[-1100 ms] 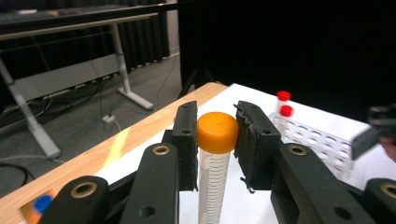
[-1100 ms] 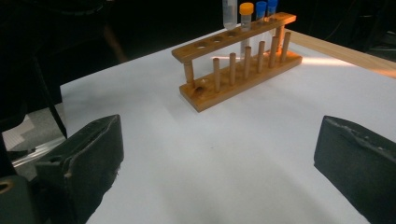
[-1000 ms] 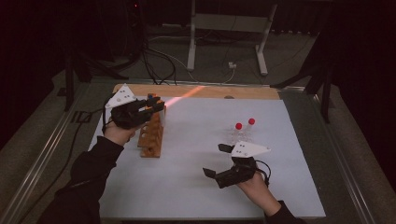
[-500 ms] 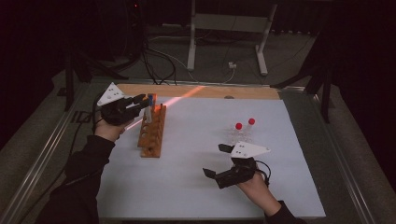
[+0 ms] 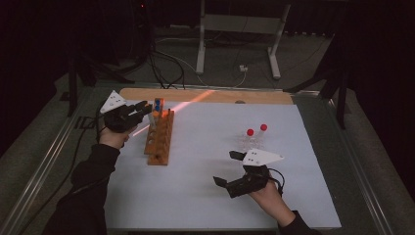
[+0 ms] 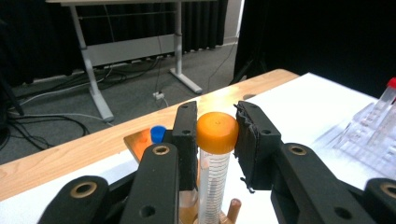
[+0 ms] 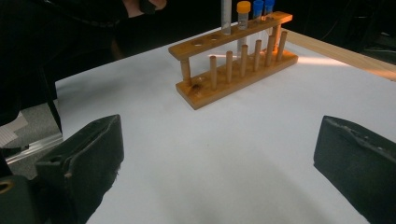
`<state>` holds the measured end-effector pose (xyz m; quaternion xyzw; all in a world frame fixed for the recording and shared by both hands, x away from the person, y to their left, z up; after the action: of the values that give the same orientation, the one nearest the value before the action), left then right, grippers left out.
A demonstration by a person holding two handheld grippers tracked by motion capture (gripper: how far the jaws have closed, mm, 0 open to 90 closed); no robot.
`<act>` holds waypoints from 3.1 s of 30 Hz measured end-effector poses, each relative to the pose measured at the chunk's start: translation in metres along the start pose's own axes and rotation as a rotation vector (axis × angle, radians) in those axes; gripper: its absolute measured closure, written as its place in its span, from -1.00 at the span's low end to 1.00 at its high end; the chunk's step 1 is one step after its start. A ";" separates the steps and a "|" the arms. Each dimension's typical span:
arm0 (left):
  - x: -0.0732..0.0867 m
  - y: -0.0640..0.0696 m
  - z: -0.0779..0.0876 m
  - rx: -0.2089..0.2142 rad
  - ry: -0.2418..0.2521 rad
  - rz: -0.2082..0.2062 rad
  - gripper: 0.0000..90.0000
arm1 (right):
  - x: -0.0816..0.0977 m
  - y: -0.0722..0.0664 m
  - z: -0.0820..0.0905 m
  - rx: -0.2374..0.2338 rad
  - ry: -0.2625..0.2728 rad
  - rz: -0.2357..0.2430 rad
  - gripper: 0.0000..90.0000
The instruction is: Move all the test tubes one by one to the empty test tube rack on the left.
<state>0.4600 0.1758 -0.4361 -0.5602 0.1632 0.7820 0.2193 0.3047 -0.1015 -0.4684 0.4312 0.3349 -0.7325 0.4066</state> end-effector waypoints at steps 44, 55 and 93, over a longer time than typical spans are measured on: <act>0.026 0.053 0.023 0.153 -0.058 0.037 -0.71 | -0.020 0.023 0.033 0.078 0.065 0.006 -0.97; 0.024 0.107 0.049 0.286 -0.013 -0.042 -0.96 | -0.014 0.072 0.062 0.237 0.057 -0.023 -0.97; 0.036 0.134 0.051 0.377 -0.035 -0.074 -0.96 | 0.040 0.147 0.019 0.372 -0.167 -0.120 0.49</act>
<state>0.3383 0.0932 -0.4524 -0.5009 0.2821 0.7388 0.3517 0.4163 -0.1951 -0.5172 0.4159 0.1840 -0.8379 0.3019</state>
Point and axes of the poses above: each handheld gripper's, and its own axes: z roughly backward along the jaws, x roughly out of its underside, y roughly to its right, the point moved 9 cm from there along -z, roughly forward along the jaws, and after that the axes turned 6 degrees about -x, right-handed, at the moved point
